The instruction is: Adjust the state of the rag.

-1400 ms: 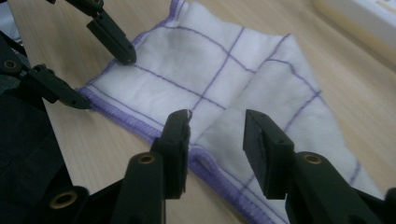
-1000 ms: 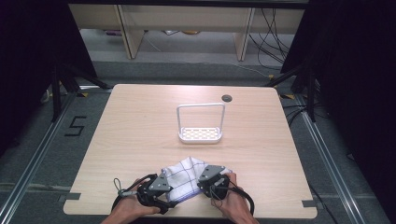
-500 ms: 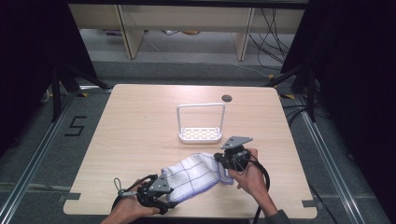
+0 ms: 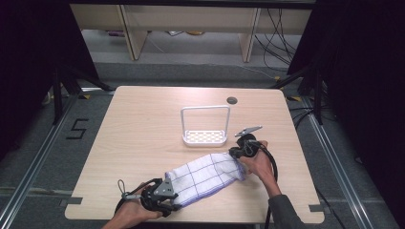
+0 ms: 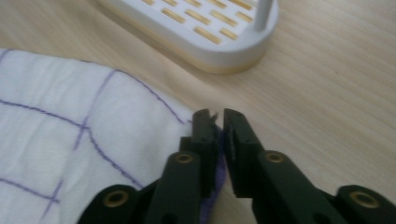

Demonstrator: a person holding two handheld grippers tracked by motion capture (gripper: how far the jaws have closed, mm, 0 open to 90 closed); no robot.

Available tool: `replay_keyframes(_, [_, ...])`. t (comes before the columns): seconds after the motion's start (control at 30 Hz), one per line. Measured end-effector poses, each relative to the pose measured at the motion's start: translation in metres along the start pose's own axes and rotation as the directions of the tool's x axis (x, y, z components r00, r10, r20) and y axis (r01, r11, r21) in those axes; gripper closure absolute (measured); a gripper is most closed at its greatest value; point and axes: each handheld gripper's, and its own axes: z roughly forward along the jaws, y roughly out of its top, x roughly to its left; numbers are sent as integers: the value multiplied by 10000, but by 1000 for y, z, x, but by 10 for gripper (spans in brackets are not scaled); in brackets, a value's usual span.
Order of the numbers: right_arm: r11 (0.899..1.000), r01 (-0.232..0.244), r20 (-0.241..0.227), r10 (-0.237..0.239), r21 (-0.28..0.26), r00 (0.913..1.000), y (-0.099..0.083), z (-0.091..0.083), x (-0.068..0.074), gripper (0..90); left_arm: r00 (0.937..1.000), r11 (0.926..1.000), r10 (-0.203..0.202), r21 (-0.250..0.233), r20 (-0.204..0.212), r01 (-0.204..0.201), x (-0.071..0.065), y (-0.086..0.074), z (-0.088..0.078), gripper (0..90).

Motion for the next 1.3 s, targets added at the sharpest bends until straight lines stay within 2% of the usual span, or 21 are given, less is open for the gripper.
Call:
replay_keyframes(0.1, [9993,104,518,-86,-348,9986,-1,-14,0,665,9998,9998,162,69,-77,-161,1,0,-1,673])
replay_keyframes(0.17, [9957,444,621,-394,-813,9973,-4,-28,0,656,9998,9998,184,79,-57,-184,1,0,0,692])
replay_keyframes(0.23, [9957,362,793,-294,-851,9964,-7,-48,8,651,9997,9997,250,76,-70,-249,2,1,0,740])
replay_keyframes(0.27, [9951,412,718,-348,-895,9968,-11,-55,11,650,9996,9996,274,63,-92,-273,2,1,0,763])
replay_keyframes(0.3, [9899,601,802,-500,-1284,9955,-15,-60,15,651,9995,9995,303,42,-134,-302,1,1,0,789])
replay_keyframes(0.43, [9905,687,442,-638,-1193,9970,-35,-78,31,655,9991,9993,372,-24,-208,-373,1,2,-1,869])
replay_keyframes(0.47, [9931,528,316,-497,-1052,9983,-39,-80,36,656,9990,9993,372,-36,-227,-373,1,2,-1,874])
replay_keyframes(0.63, [9947,722,102,-716,-726,9974,-58,-83,51,661,9989,9990,384,-207,-283,-390,2,3,-6,884])
replay_keyframes(0.67, [9925,895,157,-885,-836,9960,-63,-80,54,661,9992,9989,335,-332,-225,-342,4,3,-7,884])
replay_keyframes(0.7, [9940,840,77,-837,-702,9965,-67,-79,57,659,9998,9984,19,-560,-177,-29,3,3,-7,884])
replay_keyframes(0.73, [9933,1018,135,-1012,-553,9948,-70,-78,58,657,9997,9986,222,-485,-126,-228,5,3,-9,884])
replay_keyframes(0.77, [9941,1029,147,-1025,-344,9946,-73,-78,59,656,9996,9962,-225,-842,-161,211,3,3,-9,884])
replay_keyframes(0.8, [9955,898,209,-892,-299,9958,-76,-77,61,655,9995,9950,-315,-947,-87,305,3,3,-9,884])
replay_keyframes(0.87, [9966,828,181,-827,-14,9964,-79,-76,62,656,9996,9952,-226,-953,-182,207,3,4,-11,884])
replay_keyframes(0.9, [9950,998,321,-996,-41,9945,-81,-74,60,658,9996,9946,-256,-1004,-93,246,3,4,-10,884])
replay_keyframes(0.93, [9939,1106,374,-1104,-28,9932,-81,-72,59,660,9998,9952,-211,-958,-61,204,4,5,-11,884])
replay_keyframes(0.97, [9940,1077,443,-1069,-165,9933,-82,-69,59,677,9999,9975,70,-708,-137,-79,5,5,-13,884])
replay_keyframes(1.03, [9923,1236,453,-1233,-52,9913,-79,-65,57,760,9990,9927,-448,-1121,-71,437,3,4,-11,884])
replay_keyframes(1.1, [9884,1501,536,-1487,-225,9874,-78,-60,54,858,9995,9934,-295,-1108,-109,281,4,5,-13,885])
replay_keyframes(1.2, [9810,1919,619,-1899,-274,9798,-71,-66,51,883,9994,9913,-307,-1283,-158,284,7,6,-20,885])
replay_keyframes(1.3, [9778,1999,546,-1967,-632,9790,-60,-82,53,885,9990,9866,-373,-1597,-240,330,10,8,-31,885])
